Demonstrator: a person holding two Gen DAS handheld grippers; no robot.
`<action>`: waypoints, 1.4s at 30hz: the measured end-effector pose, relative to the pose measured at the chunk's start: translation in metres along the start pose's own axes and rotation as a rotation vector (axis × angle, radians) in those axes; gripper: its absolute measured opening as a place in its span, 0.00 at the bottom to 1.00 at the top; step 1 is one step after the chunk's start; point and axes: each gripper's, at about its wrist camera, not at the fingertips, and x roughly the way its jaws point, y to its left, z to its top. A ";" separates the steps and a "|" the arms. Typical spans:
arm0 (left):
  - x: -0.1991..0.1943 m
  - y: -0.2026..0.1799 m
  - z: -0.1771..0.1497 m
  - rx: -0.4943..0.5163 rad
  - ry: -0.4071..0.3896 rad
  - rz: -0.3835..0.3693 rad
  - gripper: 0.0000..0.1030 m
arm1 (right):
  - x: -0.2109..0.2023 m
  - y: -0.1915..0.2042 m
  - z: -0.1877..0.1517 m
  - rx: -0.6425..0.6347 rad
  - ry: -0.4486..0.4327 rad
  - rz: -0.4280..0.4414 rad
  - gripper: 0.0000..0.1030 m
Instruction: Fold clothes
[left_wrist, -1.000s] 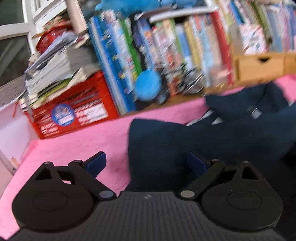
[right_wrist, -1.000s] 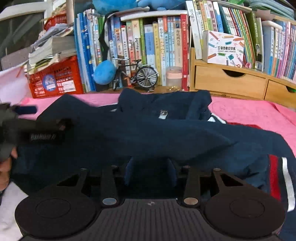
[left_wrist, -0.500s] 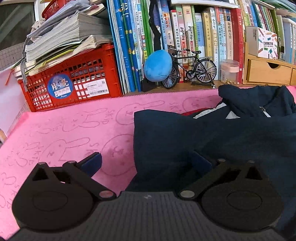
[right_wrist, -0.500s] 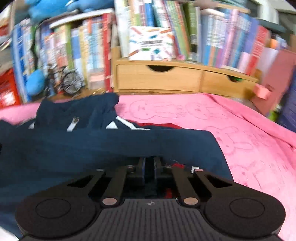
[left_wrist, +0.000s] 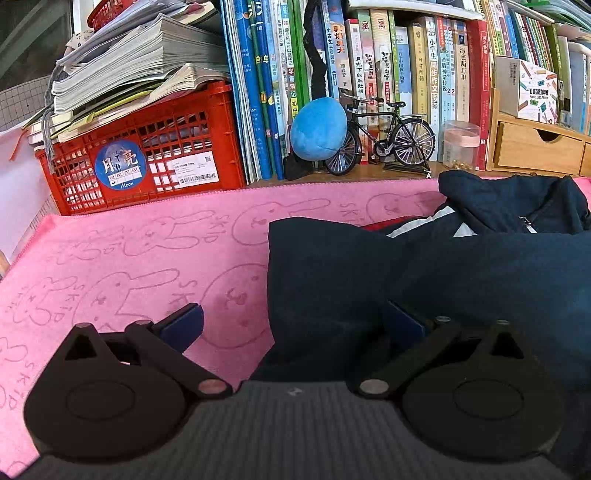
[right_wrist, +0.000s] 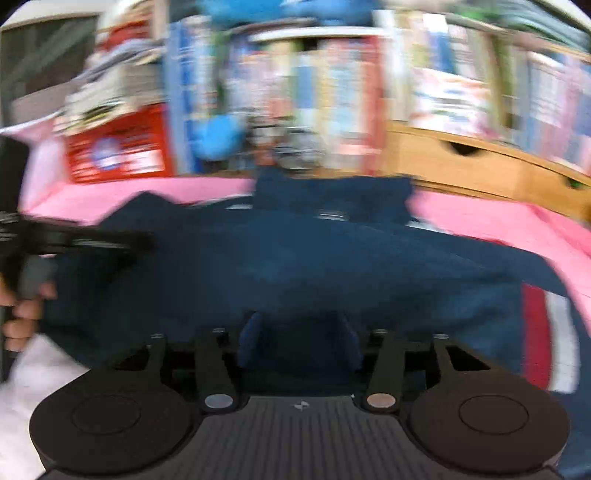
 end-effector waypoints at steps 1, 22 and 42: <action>0.000 0.000 0.000 0.000 0.000 0.000 1.00 | -0.004 -0.016 -0.004 0.018 0.001 -0.037 0.52; -0.213 0.031 -0.102 -0.090 -0.075 -0.106 1.00 | -0.174 -0.001 -0.081 0.047 -0.184 -0.074 0.91; -0.277 0.007 -0.218 0.083 0.135 -0.181 1.00 | -0.263 0.034 -0.217 0.009 -0.003 -0.076 1.00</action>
